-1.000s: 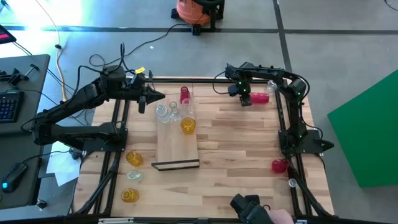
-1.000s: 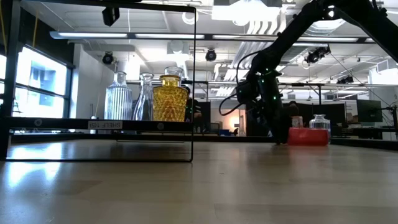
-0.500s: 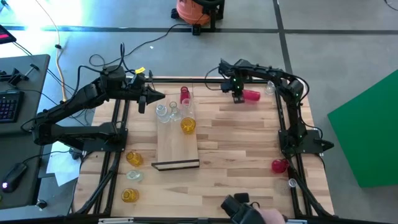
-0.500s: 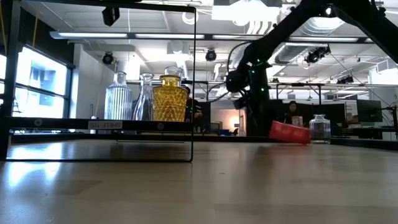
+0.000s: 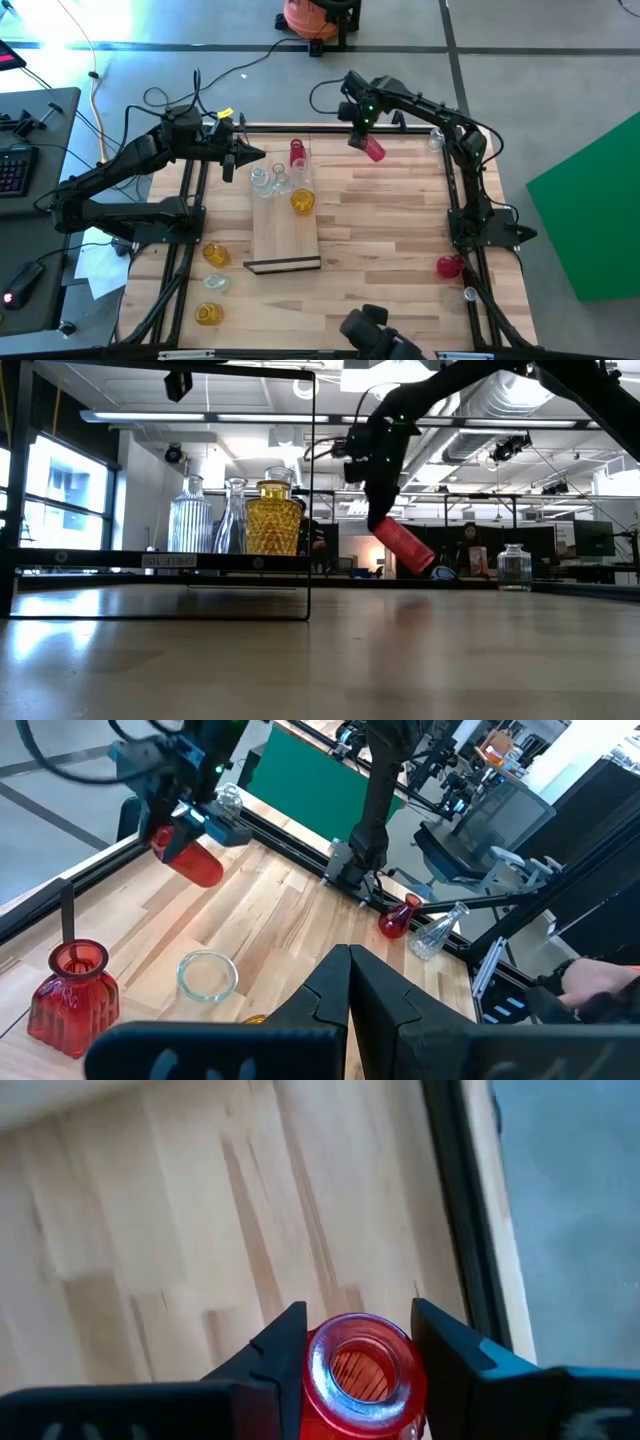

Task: Sort vases onto shelf
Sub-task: Put the bottom red vase on the shelf

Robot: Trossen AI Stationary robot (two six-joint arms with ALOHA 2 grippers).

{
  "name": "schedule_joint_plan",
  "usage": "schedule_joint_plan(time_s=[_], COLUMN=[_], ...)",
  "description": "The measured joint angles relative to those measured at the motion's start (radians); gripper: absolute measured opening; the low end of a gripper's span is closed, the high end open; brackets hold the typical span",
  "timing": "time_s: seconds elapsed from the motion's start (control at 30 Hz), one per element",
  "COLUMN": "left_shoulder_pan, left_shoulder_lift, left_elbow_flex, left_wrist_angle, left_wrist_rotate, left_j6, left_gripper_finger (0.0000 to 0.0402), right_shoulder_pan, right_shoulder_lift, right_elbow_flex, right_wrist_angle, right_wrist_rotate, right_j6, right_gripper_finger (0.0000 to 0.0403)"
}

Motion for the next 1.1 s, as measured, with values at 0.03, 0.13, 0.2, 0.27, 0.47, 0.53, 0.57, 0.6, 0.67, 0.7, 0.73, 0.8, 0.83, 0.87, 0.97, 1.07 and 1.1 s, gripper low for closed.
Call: schedule_joint_plan(time_s=[0.03, 0.13, 0.2, 0.27, 0.47, 0.53, 0.57, 0.6, 0.67, 0.7, 0.73, 0.8, 0.83, 0.87, 0.97, 1.07, 1.1], left_shoulder_pan=[0.0, 0.0, 0.0, 0.0, 0.0, 0.0, 0.0, 0.0, 0.0, 0.0, 0.0, 0.0, 0.0, 0.0, 0.0, 0.0, 0.0], left_shoulder_lift=[0.0, 0.0, 0.0, 0.0, 0.0, 0.0, 0.0, 0.0, 0.0, 0.0, 0.0, 0.0, 0.0, 0.0, 0.0, 0.0, 0.0], left_elbow_flex=[0.0, 0.0, 0.0, 0.0, 0.0, 0.0, 0.0, 0.0, 0.0, 0.0, 0.0, 0.0, 0.0, 0.0, 0.0, 0.0, 0.0], left_wrist_angle=[0.0, 0.0, 0.0, 0.0, 0.0, 0.0, 0.0, 0.0, 0.0, 0.0, 0.0, 0.0, 0.0, 0.0, 0.0, 0.0, 0.0], left_wrist_rotate=[0.0, 0.0, 0.001, 0.001, 0.002, 0.002, 0.002, 0.002, 0.002, 0.002, 0.002, 0.002, 0.002, 0.002, 0.0, 0.0, 0.0], left_j6=[0.0, 0.001, 0.008, 0.01, 0.018, 0.018, 0.018, 0.018, 0.018, 0.018, 0.018, 0.018, 0.018, 0.018, 0.018, 0.018, 0.018], left_gripper_finger=[0.0, 0.0, 0.0, 0.0, 0.0, 0.0, 0.0, 0.0, 0.0, 0.0, 0.0, 0.0, 0.0, 0.0, 0.0, 0.0, 0.0], right_shoulder_pan=[0.005, 0.02, 0.036, 0.058, 0.125, 0.143, 0.149, 0.154, 0.161, 0.165, 0.168, 0.176, 0.18, 0.184, 0.197, 0.213, 0.218], right_shoulder_lift=[-0.001, -0.001, -0.001, -0.001, -0.001, -0.001, -0.001, -0.001, -0.001, -0.001, -0.001, -0.001, -0.001, -0.001, -0.001, -0.001, -0.001], right_elbow_flex=[0.013, 0.044, 0.057, 0.058, 0.057, 0.057, 0.058, 0.059, 0.061, 0.062, 0.062, 0.062, 0.062, 0.062, 0.062, 0.062, 0.062], right_wrist_angle=[-0.001, 0.0, 0.011, 0.041, 0.131, 0.167, 0.18, 0.19, 0.215, 0.229, 0.244, 0.268, 0.281, 0.296, 0.337, 0.375, 0.386], right_wrist_rotate=[0.0, -0.024, -0.061, -0.081, -0.101, -0.084, -0.08, -0.081, -0.08, -0.078, -0.079, -0.075, -0.076, -0.076, -0.077, -0.076, -0.073], right_j6=[0.008, 0.034, 0.07, 0.097, 0.112, 0.107, 0.105, 0.113, 0.133, 0.144, 0.154, 0.173, 0.181, 0.193, 0.228, 0.251, 0.251], right_gripper_finger=[0.0117, 0.0117, 0.0117, 0.012, 0.0119, 0.0119, 0.0119, 0.0119, 0.0119, 0.0119, 0.0119, 0.0119, 0.0119, 0.0119, 0.0119, 0.0119, 0.0119])
